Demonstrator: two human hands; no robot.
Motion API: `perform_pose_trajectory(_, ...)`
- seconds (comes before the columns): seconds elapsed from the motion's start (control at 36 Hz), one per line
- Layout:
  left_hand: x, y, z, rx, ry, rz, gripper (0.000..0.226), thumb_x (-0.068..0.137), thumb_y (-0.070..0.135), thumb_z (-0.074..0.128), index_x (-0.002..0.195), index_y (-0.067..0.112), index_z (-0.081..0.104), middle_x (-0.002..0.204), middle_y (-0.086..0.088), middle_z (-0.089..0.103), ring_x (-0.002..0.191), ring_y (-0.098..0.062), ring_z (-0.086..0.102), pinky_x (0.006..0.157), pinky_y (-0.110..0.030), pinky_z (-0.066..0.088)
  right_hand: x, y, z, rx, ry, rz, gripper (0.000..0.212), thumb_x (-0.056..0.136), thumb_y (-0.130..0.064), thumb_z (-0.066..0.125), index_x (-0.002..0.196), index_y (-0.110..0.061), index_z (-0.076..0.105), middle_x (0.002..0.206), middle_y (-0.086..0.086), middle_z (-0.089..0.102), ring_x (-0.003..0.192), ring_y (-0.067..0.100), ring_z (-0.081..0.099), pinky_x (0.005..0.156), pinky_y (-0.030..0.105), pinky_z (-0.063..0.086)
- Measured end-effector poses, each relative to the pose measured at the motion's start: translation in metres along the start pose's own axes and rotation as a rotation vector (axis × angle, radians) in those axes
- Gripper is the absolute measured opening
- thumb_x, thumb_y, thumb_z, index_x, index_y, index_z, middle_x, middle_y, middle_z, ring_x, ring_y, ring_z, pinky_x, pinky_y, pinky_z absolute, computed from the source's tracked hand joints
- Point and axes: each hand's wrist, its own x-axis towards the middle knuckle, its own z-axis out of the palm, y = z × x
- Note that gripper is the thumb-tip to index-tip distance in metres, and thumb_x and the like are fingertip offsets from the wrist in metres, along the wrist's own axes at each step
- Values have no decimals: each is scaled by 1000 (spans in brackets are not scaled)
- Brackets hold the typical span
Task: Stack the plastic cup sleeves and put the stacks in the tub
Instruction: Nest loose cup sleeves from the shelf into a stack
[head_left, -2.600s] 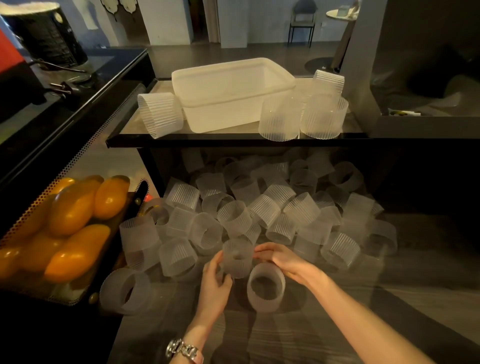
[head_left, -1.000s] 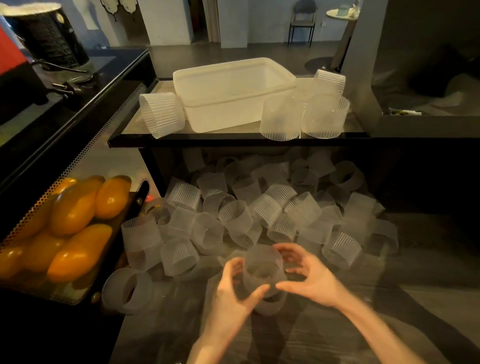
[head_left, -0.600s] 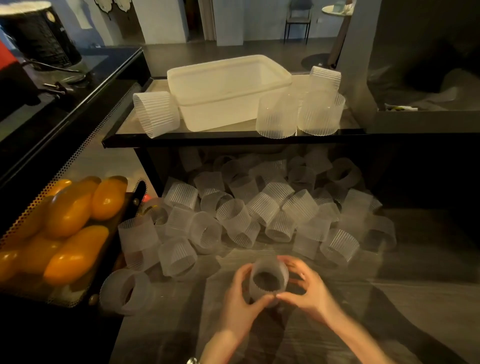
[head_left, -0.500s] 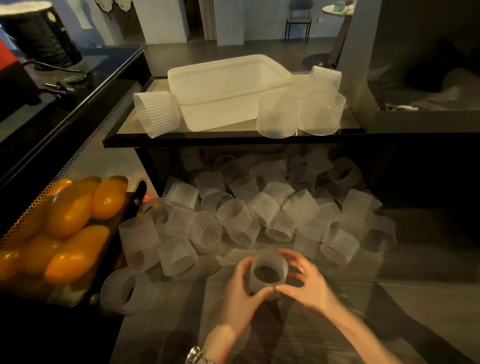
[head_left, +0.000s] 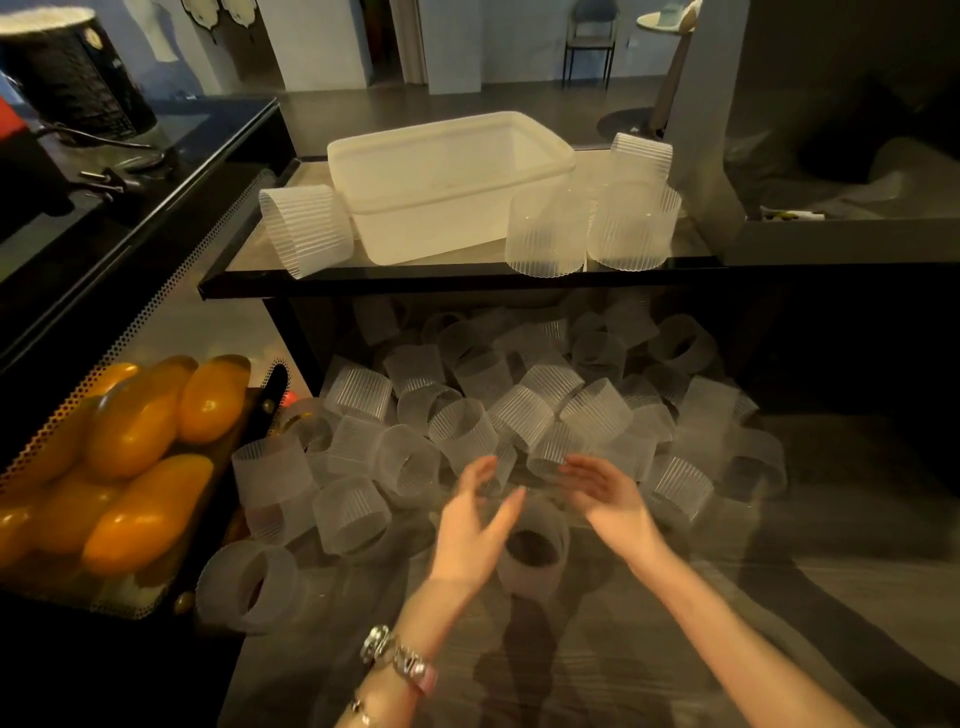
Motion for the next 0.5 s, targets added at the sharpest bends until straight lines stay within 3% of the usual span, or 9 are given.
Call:
perform_pose_trajectory(0.06,15,12,-2,54,-3,28,46,88,30,60,131,23,43,127,10,49,118,-17,51,102,-30,41,10,-7,6,54,56,46,36,87,10,53,123,7,50,122,23,58,96,13,61,79,17,49)
perform_pose_trajectory(0.11,32,20,0,121,-11,63,48,90,29,59,134,21,40,132,5,47,123,-19,46,103,-25,35,20,-15,12,144,86,123,39,90,3,53,128,3,48,124,18,57,104,20,55,80,24,48)
perform_pose_trajectory(0.17,49,26,4,198,-25,96,54,91,29,57,139,16,35,142,-1,40,133,-16,35,104,-16,24,28,-20,19,237,94,204,40,91,0,53,130,0,46,119,13,56,97,20,54,74,23,48)
perform_pose_trajectory(0.22,62,30,6,272,-44,122,59,92,31,54,143,15,29,149,-2,32,138,-15,25,105,-18,18,33,-25,25,297,91,230,37,91,0,51,127,-1,46,111,11,58,85,19,56,65,19,49)
perform_pose_trajectory(0.31,73,30,10,352,-102,117,63,93,32,52,145,13,23,152,-5,26,140,-19,20,109,-25,20,37,-28,30,374,92,256,22,92,-1,51,109,-15,49,89,2,60,74,14,57,64,25,48)
perform_pose_trajectory(0.39,78,30,12,434,-150,78,65,93,34,51,146,11,21,150,-8,29,139,-23,24,109,-31,25,39,-30,31,424,100,270,20,92,-1,50,94,-21,49,83,-1,57,73,12,56,65,26,46)
perform_pose_trajectory(0.44,79,29,13,430,-159,39,64,94,35,51,146,12,22,148,-9,33,138,-23,26,108,-32,27,39,-30,30,454,80,275,19,92,0,49,101,-16,51,81,1,57,73,13,56,66,28,46)
perform_pose_trajectory(0.5,78,27,13,421,-160,28,62,94,33,51,145,11,24,148,-9,34,138,-22,26,108,-31,27,39,-30,28,477,62,278,23,92,0,49,114,-7,51,80,3,57,76,14,58,75,38,49)
